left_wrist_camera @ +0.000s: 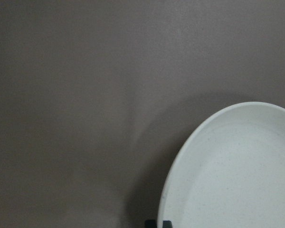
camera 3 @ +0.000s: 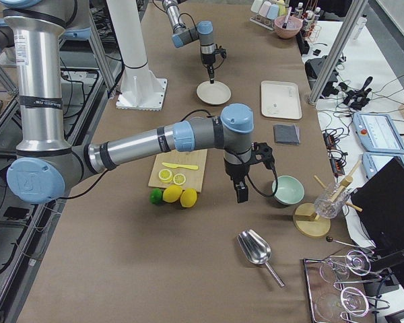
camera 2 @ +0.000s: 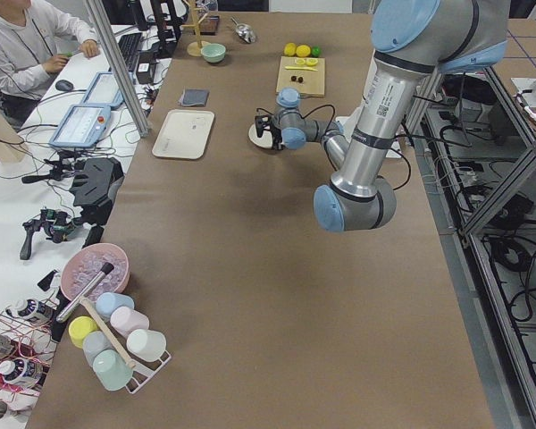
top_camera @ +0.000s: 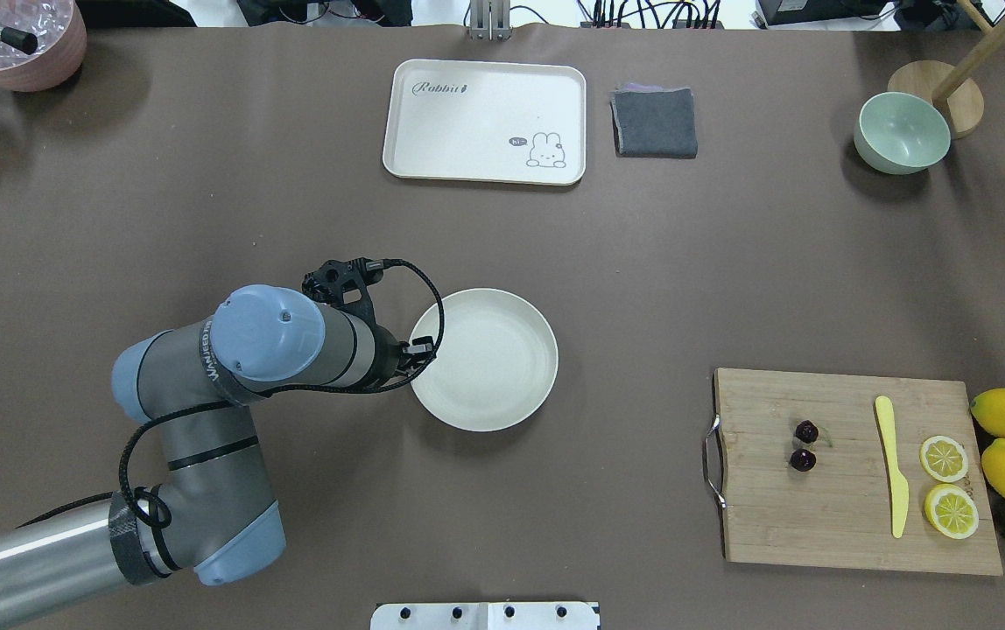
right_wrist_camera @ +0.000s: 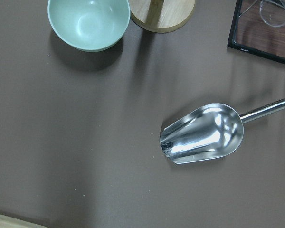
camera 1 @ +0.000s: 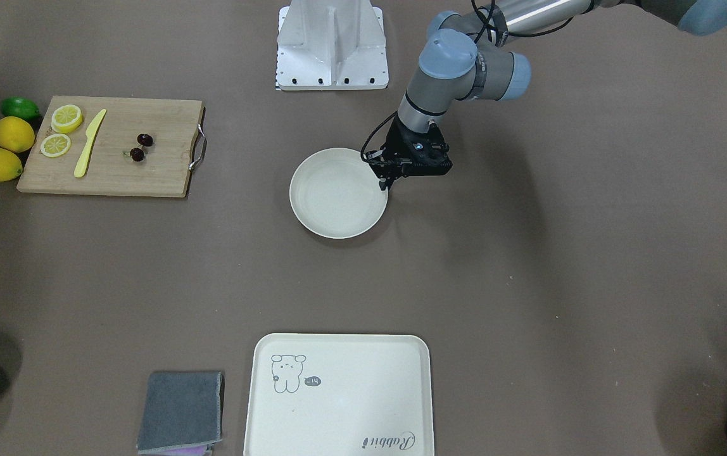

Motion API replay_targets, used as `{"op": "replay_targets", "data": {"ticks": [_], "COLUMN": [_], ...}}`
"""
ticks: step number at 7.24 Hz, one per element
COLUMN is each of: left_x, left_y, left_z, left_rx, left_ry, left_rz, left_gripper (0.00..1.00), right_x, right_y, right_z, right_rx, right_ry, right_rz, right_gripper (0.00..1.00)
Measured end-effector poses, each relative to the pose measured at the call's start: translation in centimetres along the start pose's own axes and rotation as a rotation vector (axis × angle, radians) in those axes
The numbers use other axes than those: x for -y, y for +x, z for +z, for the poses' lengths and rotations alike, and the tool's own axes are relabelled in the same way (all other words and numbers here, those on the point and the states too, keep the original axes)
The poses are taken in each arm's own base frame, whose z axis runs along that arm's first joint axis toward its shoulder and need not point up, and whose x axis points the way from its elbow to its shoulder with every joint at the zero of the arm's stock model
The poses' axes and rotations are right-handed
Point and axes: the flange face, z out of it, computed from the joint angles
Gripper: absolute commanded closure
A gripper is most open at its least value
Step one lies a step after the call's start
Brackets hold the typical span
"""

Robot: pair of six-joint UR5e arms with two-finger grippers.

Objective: Place red cherry on plate
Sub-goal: 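Slide the white plate with the left gripper toward the table center, then release the plate and withdraw the left gripper to rest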

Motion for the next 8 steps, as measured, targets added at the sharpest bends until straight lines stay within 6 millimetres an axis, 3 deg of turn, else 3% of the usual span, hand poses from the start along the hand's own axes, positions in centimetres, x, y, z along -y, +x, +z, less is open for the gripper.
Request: {"op": "replay_targets", "data": {"ticks": [2, 4, 5, 6, 8], "left_x": [0.6, 2.2, 3.4, 5.6, 11.9], "left_y": [-0.1, -0.7, -1.8, -3.8, -9.1], "left_z": [0.2, -1.1, -2.9, -6.1, -12.8], "left_rx": [0.002, 0.006, 0.020, 0.059, 0.148], "left_ry": [0.023, 0.039, 0.035, 0.019, -0.014], "left_rz": [-0.004, -0.003, 0.020, 0.057, 0.150], "left_gripper": [0.02, 0.02, 0.02, 0.02, 0.02], "right_x": [0.1, 0.2, 0.2, 0.3, 0.3], "right_y": [0.1, 0.0, 0.0, -0.1, -0.3], "right_z": [0.5, 0.9, 1.1, 1.3, 1.6], "right_rx": [0.030, 0.072, 0.077, 0.076, 0.066], "right_ry": [-0.007, -0.013, -0.016, -0.020, -0.029], "right_rz": [0.008, 0.015, 0.015, 0.012, 0.012], "right_gripper": [0.00, 0.00, 0.00, 0.00, 0.00]}}
